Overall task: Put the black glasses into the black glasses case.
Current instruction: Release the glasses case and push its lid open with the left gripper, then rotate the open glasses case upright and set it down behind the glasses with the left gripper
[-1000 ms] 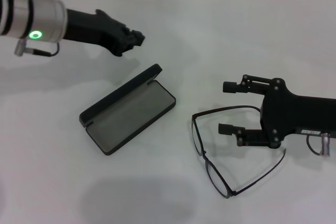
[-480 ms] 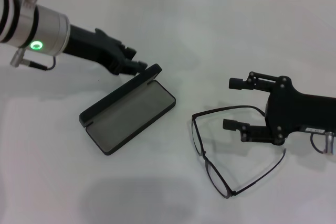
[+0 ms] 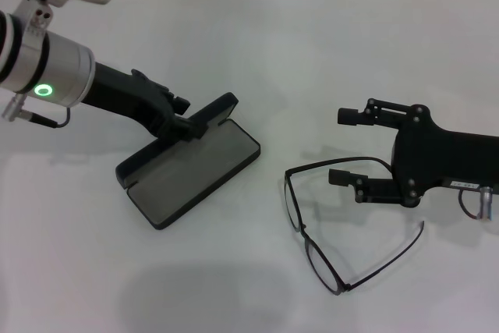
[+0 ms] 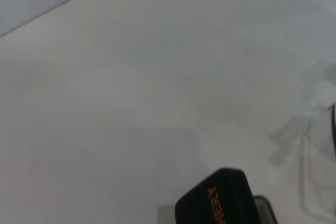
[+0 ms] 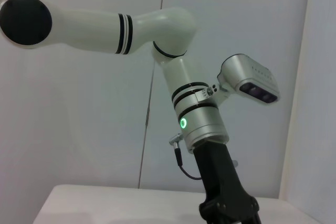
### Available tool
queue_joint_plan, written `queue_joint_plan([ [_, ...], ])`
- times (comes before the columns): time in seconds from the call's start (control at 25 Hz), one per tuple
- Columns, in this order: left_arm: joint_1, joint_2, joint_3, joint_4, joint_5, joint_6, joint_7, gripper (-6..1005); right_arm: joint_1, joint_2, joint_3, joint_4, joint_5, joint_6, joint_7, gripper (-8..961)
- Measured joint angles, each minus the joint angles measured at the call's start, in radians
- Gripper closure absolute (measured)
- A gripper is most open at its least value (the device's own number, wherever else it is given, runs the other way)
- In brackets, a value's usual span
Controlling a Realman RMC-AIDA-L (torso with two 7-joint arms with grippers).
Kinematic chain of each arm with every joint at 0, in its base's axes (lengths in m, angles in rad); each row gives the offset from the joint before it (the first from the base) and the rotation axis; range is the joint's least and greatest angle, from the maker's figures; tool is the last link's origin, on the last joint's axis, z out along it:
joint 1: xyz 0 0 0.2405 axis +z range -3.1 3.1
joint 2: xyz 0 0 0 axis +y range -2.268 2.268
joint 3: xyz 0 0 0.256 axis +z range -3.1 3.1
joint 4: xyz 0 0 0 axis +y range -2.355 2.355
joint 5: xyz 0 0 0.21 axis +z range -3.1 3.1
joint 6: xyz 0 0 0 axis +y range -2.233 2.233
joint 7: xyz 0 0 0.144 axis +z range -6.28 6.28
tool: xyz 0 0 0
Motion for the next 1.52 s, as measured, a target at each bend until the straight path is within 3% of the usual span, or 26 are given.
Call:
queue_joint_plan([
  [0.36, 0.001, -0.003, 0.067, 0.034, 0.052, -0.011, -0.065, 468, 0.001, 0.001, 0.000, 0.000, -0.001, 0.013, -0.006, 192],
  [0.68, -0.006, -0.002, 0.063, 0.057, 0.061, -0.036, -0.126, 762, -0.005, 0.007, -0.003, -0.005, -0.002, 0.013, -0.037, 192],
  [0.84, -0.007, -0.002, 0.069, 0.076, 0.053, -0.072, -0.107, 785, -0.007, 0.008, -0.006, -0.007, -0.006, 0.007, -0.044, 192],
  [1.08, -0.051, -0.004, 0.094, 0.058, -0.008, -0.162, 0.086, 797, -0.003, 0.034, -0.004, -0.009, -0.046, 0.011, -0.057, 192],
  [1.28, -0.065, -0.005, 0.219, -0.037, -0.143, -0.337, 0.392, 796, -0.010, 0.053, -0.002, -0.009, -0.066, 0.011, -0.078, 193],
  [1.52, -0.120, -0.005, 0.321, -0.088, -0.202, -0.363, 0.477, 795, -0.020, 0.062, -0.002, -0.004, -0.067, 0.011, -0.079, 193],
])
